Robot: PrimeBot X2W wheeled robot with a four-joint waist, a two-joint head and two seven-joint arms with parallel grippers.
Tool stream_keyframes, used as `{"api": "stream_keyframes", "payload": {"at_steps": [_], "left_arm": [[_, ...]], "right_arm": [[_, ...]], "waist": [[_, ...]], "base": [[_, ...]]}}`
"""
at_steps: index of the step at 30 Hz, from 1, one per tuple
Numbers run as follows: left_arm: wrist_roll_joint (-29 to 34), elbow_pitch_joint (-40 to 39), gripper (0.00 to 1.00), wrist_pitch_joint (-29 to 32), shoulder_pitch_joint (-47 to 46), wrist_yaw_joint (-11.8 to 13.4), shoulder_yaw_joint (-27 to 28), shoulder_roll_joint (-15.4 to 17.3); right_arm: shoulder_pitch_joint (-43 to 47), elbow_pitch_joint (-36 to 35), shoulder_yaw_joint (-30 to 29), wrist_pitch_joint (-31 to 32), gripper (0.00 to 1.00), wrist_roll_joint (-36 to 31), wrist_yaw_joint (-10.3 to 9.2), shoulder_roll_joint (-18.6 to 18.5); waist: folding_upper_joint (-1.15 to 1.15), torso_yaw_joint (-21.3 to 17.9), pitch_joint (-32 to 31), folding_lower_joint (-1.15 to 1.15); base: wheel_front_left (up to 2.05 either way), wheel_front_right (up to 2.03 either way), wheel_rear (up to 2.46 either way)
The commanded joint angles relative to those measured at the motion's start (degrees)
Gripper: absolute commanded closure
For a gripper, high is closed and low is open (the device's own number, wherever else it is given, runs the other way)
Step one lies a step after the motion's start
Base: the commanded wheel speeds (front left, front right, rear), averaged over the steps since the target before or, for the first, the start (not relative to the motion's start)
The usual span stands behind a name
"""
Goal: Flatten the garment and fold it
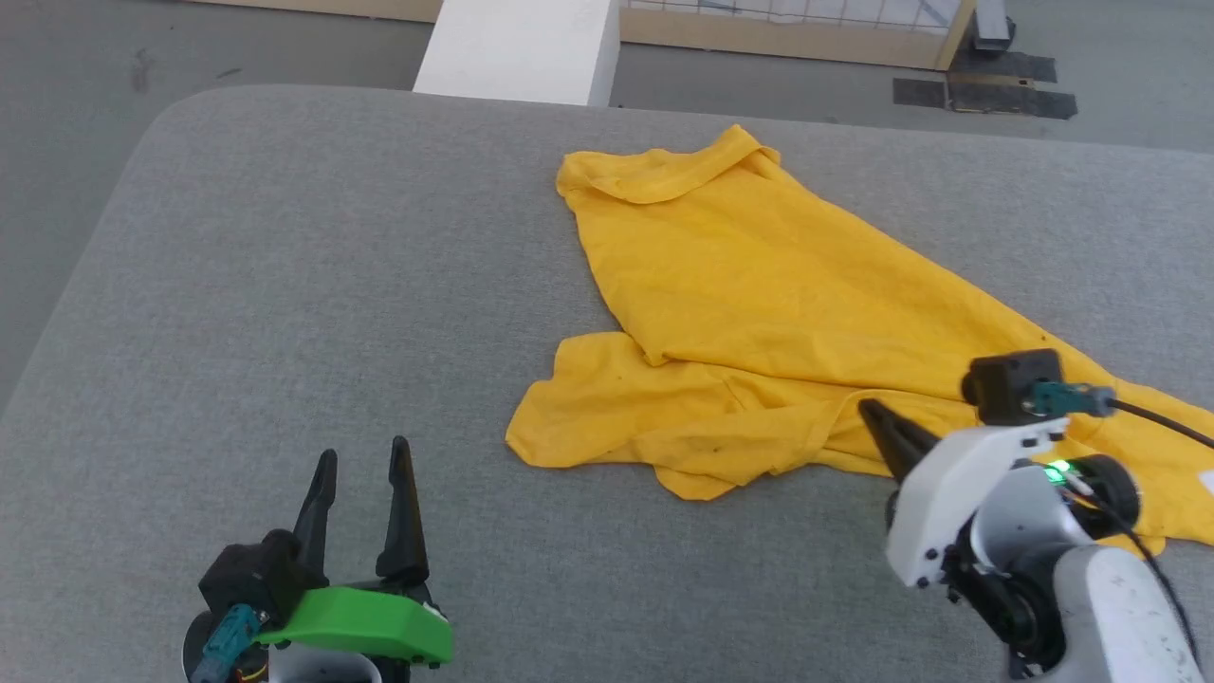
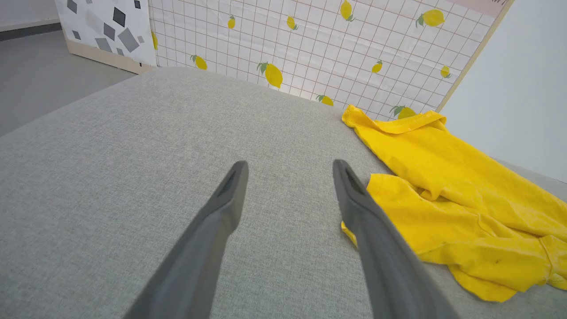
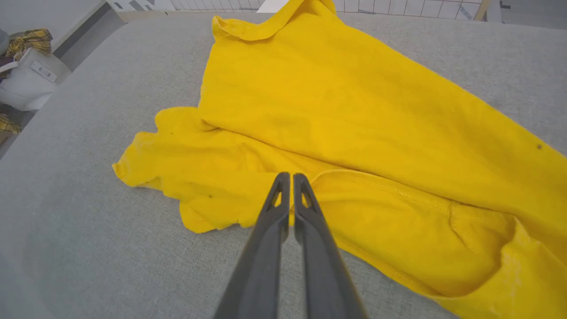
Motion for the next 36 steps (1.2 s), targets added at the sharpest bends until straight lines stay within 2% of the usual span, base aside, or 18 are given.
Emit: {"api": "stream_keyframes", "payload": {"at_steps": [1,8,17,18,19,20,24,27,31,36], "left_arm": [[0.24,-0.17,0.00,-0.41,0.06,-0.27,0.26,-0.15],[0.42,-0.52,0.00,-0.43,-1.01,-0.83,0.01,-0.29],[0.86,0.90,0.00,-0.44,-3.22,-1.84,-0.34,-1.19],[0.91,1.01,0.00,-0.44,-3.26,-1.90,-0.30,-1.27],[0.96,1.13,0.00,-0.44,-3.28,-1.99,-0.23,-1.37],[1.00,1.22,0.00,-0.44,-3.30,-2.04,-0.16,-1.44],[1.27,1.76,0.00,-0.44,-3.20,-2.17,0.11,-1.77],[1.45,2.13,0.00,-0.44,-2.70,-2.29,0.24,-1.87],[1.64,2.30,0.00,-0.44,-1.80,-2.35,0.57,-1.90],[1.71,2.60,0.00,-0.44,-0.76,-2.41,0.39,-2.03]], "right_arm": [[0.79,-0.86,-0.43,-0.98,0.00,-0.98,-0.08,0.02],[0.17,0.89,-0.41,-2.10,0.00,-2.09,-0.08,0.03],[-4.87,10.65,0.45,-3.80,0.00,-2.30,-0.08,0.03],[-5.14,11.46,0.55,-3.72,0.19,-2.06,-0.08,0.03],[-5.42,12.41,0.90,-3.35,0.69,-1.90,-0.08,0.03],[-5.62,13.00,1.20,-3.14,1.00,-1.81,-0.08,0.03],[-5.86,14.10,2.30,-2.64,1.00,-1.53,-0.08,0.04],[-4.91,12.26,2.56,-1.88,1.00,-1.22,-0.08,0.04],[-1.16,6.15,1.84,0.88,1.00,-0.91,-0.08,0.04],[8.13,-2.12,-0.42,6.21,1.00,-1.49,-0.08,-0.03]], "waist": [[0.00,-0.35,0.14,0.00],[0.00,0.10,2.37,0.00],[0.00,3.70,5.40,0.00],[0.00,3.88,5.39,0.00],[0.00,4.05,5.34,0.00],[0.00,4.16,5.28,0.00],[0.00,4.27,4.34,0.00],[0.00,3.89,3.10,0.00],[0.00,2.93,1.49,0.00],[0.00,2.08,0.10,0.00]], "base": [[0.00,0.00,0.00],[0.00,0.00,0.00],[0.00,0.00,0.00],[0.00,0.00,0.00],[0.00,0.00,0.00],[0.00,0.00,0.00],[0.00,0.00,0.00],[0.00,0.00,0.00],[0.00,0.00,0.00],[0.00,0.00,0.00]]}}
